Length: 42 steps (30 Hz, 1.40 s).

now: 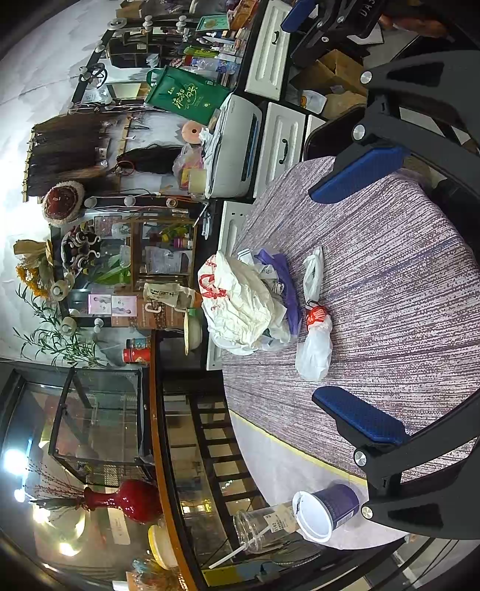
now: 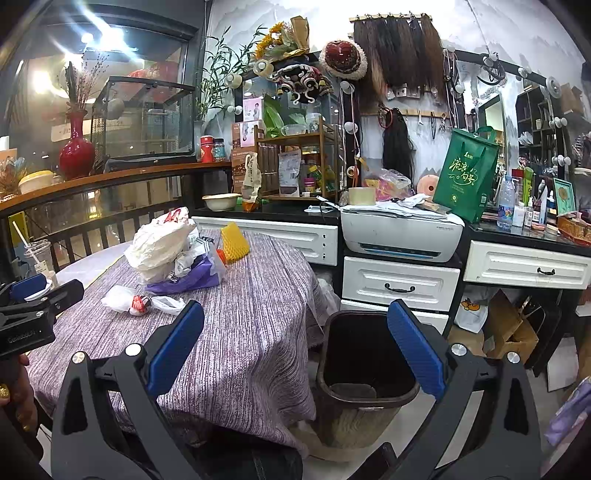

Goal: Collect trash

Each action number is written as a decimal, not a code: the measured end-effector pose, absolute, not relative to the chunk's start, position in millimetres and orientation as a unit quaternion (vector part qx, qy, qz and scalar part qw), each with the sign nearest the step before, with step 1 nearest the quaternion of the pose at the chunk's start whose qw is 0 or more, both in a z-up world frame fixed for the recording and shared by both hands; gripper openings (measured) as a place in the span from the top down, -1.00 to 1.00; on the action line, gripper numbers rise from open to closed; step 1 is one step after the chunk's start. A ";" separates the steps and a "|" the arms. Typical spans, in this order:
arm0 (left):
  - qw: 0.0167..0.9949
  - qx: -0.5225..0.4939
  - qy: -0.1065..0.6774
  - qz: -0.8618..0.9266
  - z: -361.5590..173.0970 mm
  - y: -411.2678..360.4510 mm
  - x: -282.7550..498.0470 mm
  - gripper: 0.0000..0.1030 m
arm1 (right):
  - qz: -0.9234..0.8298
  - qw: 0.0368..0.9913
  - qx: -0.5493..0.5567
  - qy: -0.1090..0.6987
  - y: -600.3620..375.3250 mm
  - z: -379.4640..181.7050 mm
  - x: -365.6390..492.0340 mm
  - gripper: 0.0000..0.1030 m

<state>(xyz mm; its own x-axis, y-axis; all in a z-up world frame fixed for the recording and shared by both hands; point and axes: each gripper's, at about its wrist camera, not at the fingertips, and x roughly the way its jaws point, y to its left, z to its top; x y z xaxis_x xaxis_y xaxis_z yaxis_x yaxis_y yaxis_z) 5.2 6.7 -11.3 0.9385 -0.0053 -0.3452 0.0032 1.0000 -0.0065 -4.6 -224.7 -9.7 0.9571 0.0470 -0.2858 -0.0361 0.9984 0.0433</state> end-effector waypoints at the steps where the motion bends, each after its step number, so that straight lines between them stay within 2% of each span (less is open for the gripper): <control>1: 0.984 -0.003 0.176 -0.002 -12.3 7.1 5.4 -0.90 | 0.021 0.989 0.019 0.146 -224.6 -9.8 -4.5 -0.91; 31: 0.984 -0.003 0.179 -0.002 -15.3 8.9 6.6 -0.90 | 0.022 0.988 0.017 0.152 -221.6 -11.7 -1.6 -0.91; 42: 0.980 0.006 0.199 0.001 -33.5 12.2 10.0 -0.90 | 0.026 0.984 0.012 0.175 -218.3 -16.4 4.6 -0.91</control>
<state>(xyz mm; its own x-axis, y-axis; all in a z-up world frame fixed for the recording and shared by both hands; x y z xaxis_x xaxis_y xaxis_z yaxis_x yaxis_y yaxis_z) 10.0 12.2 -33.5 0.9207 0.0043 -0.3903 0.0001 0.9999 0.0113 4.6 -218.3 -16.4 0.9370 0.0560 -0.3447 -0.0474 0.9983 0.0331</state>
